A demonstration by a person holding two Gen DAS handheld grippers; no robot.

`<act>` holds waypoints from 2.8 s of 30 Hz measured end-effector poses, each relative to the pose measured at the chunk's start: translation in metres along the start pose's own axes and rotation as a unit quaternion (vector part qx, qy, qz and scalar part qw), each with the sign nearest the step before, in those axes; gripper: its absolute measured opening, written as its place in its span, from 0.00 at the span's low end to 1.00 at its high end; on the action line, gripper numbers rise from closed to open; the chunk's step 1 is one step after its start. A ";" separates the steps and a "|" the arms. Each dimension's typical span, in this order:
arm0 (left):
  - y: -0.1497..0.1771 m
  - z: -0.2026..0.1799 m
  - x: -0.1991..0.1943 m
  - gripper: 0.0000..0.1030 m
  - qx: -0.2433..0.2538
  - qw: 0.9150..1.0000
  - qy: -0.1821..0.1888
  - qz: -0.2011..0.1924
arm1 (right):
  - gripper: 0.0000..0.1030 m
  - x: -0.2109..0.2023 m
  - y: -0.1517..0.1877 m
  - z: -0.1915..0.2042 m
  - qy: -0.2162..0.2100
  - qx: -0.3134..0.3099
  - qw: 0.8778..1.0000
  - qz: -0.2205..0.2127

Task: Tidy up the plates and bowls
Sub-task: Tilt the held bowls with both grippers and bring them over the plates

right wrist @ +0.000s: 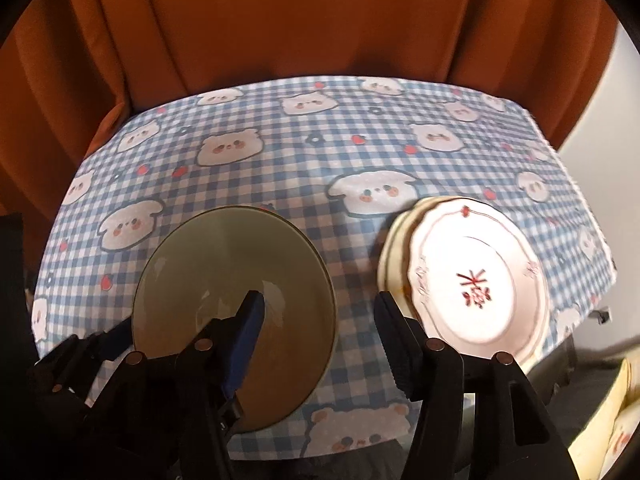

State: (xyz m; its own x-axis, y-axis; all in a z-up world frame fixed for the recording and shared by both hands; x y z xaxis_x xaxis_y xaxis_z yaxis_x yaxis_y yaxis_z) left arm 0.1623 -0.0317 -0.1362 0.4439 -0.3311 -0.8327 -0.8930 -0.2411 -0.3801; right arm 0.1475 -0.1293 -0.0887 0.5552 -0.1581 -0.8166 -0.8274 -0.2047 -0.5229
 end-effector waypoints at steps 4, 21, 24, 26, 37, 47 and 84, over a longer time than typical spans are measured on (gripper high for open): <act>0.004 -0.001 0.009 0.60 0.000 1.000 0.011 0.023 | 0.59 -0.003 0.009 -0.004 0.018 0.020 1.000 0.012; 0.001 -0.004 0.017 0.47 0.005 0.999 -0.010 0.036 | 0.59 0.020 0.019 -0.014 -0.028 0.066 0.997 0.041; 0.001 -0.004 0.017 0.47 -0.002 0.999 -0.024 0.035 | 0.59 0.032 0.017 -0.013 -0.052 0.060 0.996 0.048; 0.001 -0.005 0.017 0.47 -0.008 0.999 -0.034 0.032 | 0.59 0.040 0.015 -0.013 -0.076 0.055 0.994 0.052; 0.001 -0.007 0.017 0.47 -0.058 0.993 -0.100 0.022 | 0.50 0.068 0.010 -0.023 -0.196 0.049 0.978 0.057; 0.007 -0.012 0.012 0.43 -0.081 0.986 -0.146 0.005 | 0.31 0.071 0.008 -0.015 -0.255 0.025 0.965 0.060; 0.001 -0.013 -0.066 0.41 -0.005 0.998 -0.052 -0.026 | 0.30 -0.022 0.007 -0.006 -0.149 0.074 0.986 0.002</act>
State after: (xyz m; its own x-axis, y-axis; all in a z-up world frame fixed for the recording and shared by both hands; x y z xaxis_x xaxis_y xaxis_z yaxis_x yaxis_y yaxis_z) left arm 0.1328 -0.0225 -0.0767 0.4790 -0.2221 -0.8493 -0.8680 -0.2644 -0.4203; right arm 0.1300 -0.1332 -0.0729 0.5214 0.1359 -0.8424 -0.8448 -0.0571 -0.5320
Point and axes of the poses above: each gripper's, at about its wrist camera, not at the fingertips, and x roughly the way its jaws point, z to its left, y to its underside, the point moved 5 cm from there along x, roughly the way its jaws point, and after that the axes turned 15 degrees about -x, right-handed, at the moved point
